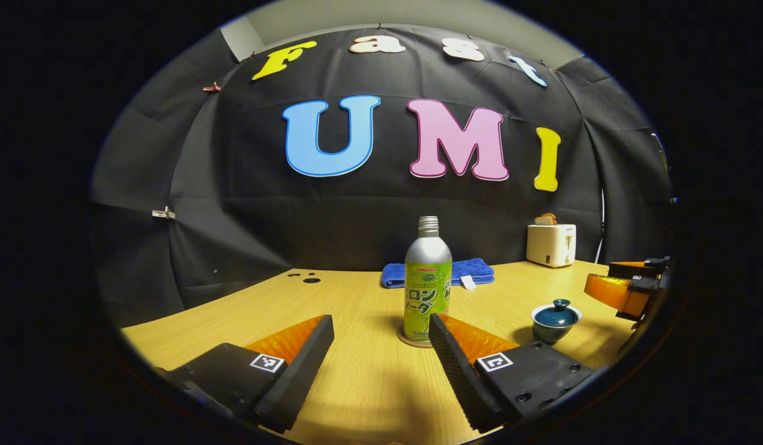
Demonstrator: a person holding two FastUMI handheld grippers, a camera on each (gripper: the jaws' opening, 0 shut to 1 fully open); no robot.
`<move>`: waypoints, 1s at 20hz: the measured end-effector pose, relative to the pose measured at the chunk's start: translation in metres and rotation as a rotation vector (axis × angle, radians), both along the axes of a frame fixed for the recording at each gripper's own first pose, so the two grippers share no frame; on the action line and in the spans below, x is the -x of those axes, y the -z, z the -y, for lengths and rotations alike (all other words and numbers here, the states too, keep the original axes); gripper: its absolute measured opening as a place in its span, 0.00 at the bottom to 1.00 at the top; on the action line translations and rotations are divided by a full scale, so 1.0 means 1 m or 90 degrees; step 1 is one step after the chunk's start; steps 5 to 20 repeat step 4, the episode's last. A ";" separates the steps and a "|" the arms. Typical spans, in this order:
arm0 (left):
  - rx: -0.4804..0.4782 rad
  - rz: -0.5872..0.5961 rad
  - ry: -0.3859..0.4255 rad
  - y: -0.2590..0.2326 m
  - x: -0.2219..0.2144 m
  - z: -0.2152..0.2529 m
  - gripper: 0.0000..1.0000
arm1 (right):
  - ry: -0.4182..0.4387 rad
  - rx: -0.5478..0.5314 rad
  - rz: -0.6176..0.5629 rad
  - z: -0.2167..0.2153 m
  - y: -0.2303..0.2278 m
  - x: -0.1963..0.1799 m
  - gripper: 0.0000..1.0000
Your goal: Open the teacup lid with one hand, grasp the water bottle and pour water into the teacup with the other hand; after pouring, place the water bottle on the coaster and then close the teacup lid.
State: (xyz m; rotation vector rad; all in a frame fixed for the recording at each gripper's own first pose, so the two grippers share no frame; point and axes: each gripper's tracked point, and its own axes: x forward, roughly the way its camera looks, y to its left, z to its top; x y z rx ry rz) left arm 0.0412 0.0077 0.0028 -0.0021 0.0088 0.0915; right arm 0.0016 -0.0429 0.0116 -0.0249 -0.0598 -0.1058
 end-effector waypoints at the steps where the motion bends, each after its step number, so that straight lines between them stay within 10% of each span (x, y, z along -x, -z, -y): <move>1: 0.000 0.000 0.000 0.001 0.000 0.000 0.98 | 0.000 0.000 0.000 0.000 0.000 0.000 0.97; 20: 0.000 0.000 0.002 0.000 0.000 0.000 0.98 | 0.000 0.000 0.000 0.000 0.000 -0.001 0.97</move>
